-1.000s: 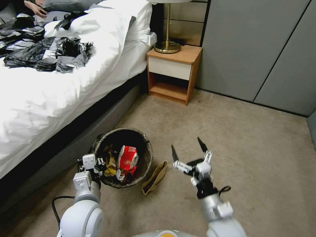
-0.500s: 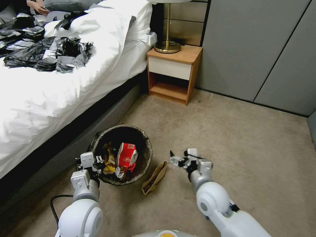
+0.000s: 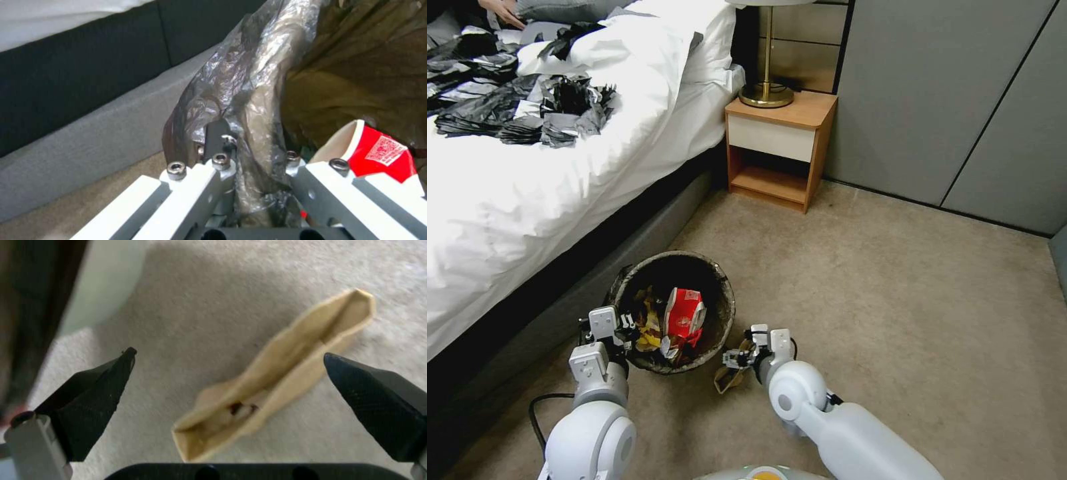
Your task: Pick up the trash bin, then pick up the garbage from the floor and place it into the trash bin.
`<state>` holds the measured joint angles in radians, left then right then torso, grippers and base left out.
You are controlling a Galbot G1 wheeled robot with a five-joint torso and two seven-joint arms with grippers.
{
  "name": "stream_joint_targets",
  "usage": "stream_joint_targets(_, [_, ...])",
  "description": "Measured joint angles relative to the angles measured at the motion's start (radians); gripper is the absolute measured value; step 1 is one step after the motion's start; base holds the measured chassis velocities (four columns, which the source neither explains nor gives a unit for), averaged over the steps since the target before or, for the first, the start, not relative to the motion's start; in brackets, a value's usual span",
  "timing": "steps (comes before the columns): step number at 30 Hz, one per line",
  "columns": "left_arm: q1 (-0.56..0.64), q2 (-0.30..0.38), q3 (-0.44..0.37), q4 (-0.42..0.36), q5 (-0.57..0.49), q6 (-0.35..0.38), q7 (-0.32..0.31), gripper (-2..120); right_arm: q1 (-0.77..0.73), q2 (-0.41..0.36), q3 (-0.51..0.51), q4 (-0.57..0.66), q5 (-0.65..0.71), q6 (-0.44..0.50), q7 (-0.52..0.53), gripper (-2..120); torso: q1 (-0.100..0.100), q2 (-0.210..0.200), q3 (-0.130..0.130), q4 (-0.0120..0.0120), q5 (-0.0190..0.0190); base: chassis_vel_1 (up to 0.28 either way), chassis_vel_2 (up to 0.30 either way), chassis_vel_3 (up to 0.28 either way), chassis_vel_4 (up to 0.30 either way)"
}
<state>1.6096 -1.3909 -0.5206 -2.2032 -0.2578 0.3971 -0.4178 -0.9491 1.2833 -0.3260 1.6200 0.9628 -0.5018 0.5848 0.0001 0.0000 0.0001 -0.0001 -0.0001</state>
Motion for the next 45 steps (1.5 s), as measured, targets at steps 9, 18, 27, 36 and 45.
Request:
stream_joint_targets(9, [-0.005,-0.005,0.006,0.013,0.005,0.0,-0.003,1,0.016,0.053,-0.003,-0.071,0.017,0.004,-0.006,100,0.0,0.0,0.0,0.0001,0.0,0.0,0.0,0.0,0.0])
stream_joint_targets(18, [-0.006,-0.001,0.008,0.021,0.005,0.0,0.002,1,0.0,0.07,0.012,-0.13,-0.017,0.016,-0.021,100,0.0,0.0,0.0,0.0,0.0003,0.0,0.0,0.0,0.0])
stream_joint_targets(27, [-0.006,0.001,0.014,0.031,0.008,-0.002,0.001,1,-0.029,0.052,0.051,-0.125,-0.049,0.029,-0.046,100,0.0,0.0,0.0,0.0,0.0001,0.0,0.0,0.0,0.0])
stream_joint_targets(36, [0.002,-0.001,0.018,0.032,0.017,-0.004,0.002,1,-0.025,0.062,0.084,-0.184,-0.091,0.056,-0.086,100,0.0,0.0,0.0,0.0001,0.0002,0.0,0.0,0.0,0.0])
stream_joint_targets(45, [0.005,-0.003,0.02,0.031,0.021,-0.006,0.002,1,-0.005,0.093,0.111,-0.297,-0.145,0.083,-0.137,100,0.0,0.0,0.0,0.0001,0.0002,0.0,0.0,0.0,0.0])
